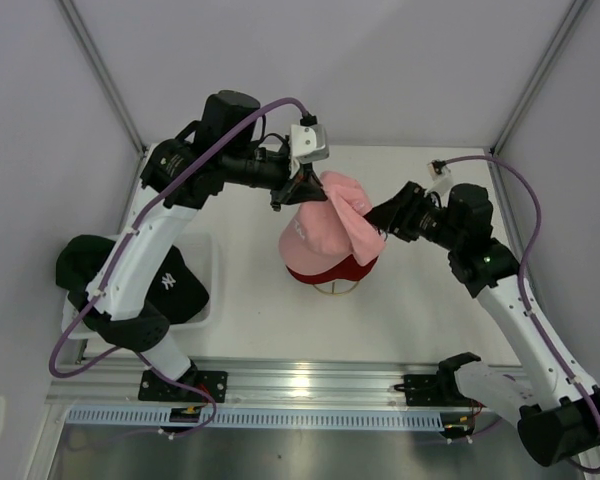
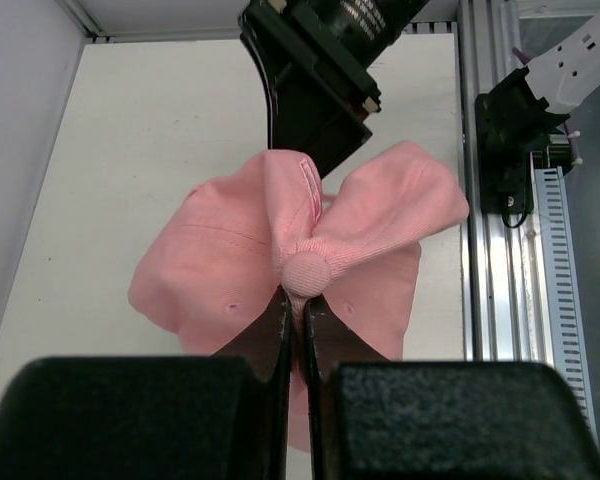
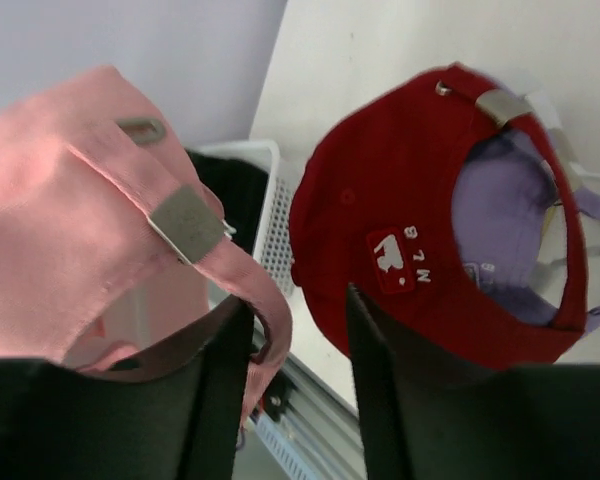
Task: Stack the hats
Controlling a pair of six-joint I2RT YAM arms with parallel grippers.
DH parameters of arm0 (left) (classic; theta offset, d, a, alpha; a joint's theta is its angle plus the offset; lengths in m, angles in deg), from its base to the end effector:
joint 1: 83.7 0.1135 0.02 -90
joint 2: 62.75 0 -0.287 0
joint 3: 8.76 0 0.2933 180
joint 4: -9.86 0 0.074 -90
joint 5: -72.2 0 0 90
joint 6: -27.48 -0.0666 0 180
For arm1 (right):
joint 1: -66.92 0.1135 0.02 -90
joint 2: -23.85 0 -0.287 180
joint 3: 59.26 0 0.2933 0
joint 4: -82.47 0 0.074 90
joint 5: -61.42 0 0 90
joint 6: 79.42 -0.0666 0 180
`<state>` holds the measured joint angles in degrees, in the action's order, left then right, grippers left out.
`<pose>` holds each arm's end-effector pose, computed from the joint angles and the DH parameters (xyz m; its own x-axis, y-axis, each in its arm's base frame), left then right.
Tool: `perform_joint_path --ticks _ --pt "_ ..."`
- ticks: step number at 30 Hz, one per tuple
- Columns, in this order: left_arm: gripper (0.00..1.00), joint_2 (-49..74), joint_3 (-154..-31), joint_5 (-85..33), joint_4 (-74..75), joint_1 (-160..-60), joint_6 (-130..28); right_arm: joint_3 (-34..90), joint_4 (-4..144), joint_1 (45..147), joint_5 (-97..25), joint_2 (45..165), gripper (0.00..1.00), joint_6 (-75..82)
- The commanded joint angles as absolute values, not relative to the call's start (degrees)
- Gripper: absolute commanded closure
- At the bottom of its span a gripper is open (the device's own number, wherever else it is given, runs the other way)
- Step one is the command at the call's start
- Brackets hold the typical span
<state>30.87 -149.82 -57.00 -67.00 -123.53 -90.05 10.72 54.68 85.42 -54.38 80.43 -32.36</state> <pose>0.2387 -0.2539 0.5543 0.0903 0.3911 -0.9159 0.9894 0.0696 0.1273 0.2535 0.1154 0.3877 -0.6395 0.4328 -0.6354 -0.3413 0.5808 0.7390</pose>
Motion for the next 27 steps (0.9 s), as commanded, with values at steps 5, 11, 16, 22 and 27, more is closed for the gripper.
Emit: perform_joint_path --ticks 5,11,16,22,27 --pt "0.97 30.3 -149.3 -57.3 -66.1 -123.3 -91.2 16.5 47.0 87.7 -49.3 83.6 0.94 -22.5" --pt "0.98 30.3 -146.0 -50.5 -69.9 -123.3 -92.6 25.5 40.6 86.4 -38.3 85.4 1.00 -16.0" --pt "0.98 29.5 -139.2 -47.0 -69.7 -123.4 -92.0 27.6 39.3 83.8 -35.8 87.9 1.00 -12.3" --pt "0.98 32.2 -134.5 -45.3 -67.8 -123.3 -90.1 24.0 36.3 83.2 -35.1 91.3 1.00 -9.8" --pt "0.95 34.3 -132.7 -45.7 -66.0 -123.3 -87.7 20.9 35.5 83.1 -34.4 92.2 0.99 -9.2"
